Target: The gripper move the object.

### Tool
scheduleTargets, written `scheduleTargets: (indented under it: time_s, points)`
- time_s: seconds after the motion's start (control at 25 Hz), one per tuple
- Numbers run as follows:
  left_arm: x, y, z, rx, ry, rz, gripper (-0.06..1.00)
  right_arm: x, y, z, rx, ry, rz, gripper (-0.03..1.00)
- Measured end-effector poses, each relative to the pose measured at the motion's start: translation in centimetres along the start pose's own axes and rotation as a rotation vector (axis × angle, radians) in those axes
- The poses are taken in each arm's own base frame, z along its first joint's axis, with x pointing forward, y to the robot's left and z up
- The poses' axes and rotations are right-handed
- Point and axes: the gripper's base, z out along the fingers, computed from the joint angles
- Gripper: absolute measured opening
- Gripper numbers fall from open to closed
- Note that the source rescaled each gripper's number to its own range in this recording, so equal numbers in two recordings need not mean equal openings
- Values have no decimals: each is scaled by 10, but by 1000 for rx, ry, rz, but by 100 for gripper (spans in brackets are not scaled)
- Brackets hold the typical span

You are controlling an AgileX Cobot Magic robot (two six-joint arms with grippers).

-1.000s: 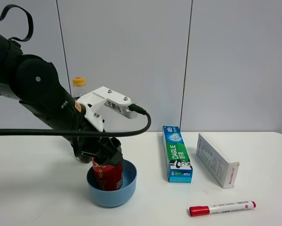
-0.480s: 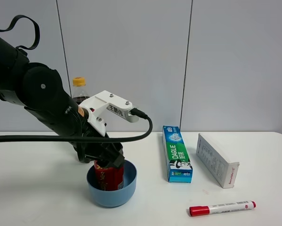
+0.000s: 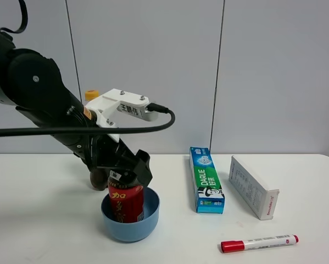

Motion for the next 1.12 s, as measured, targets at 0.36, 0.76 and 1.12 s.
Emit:
scheduleTargets:
  time_s: [0.36,0.76,1.12]
  points:
    - [-11,1,-90,36,29,-42,98,0,0,0,0,0,0,100]
    - [2,63,-168,-212,19,-60,98,0,0,0,0,0,0,100]
    - [35,106,-249,-486,-20,-234,98,0,0,0,0,0,0,100]
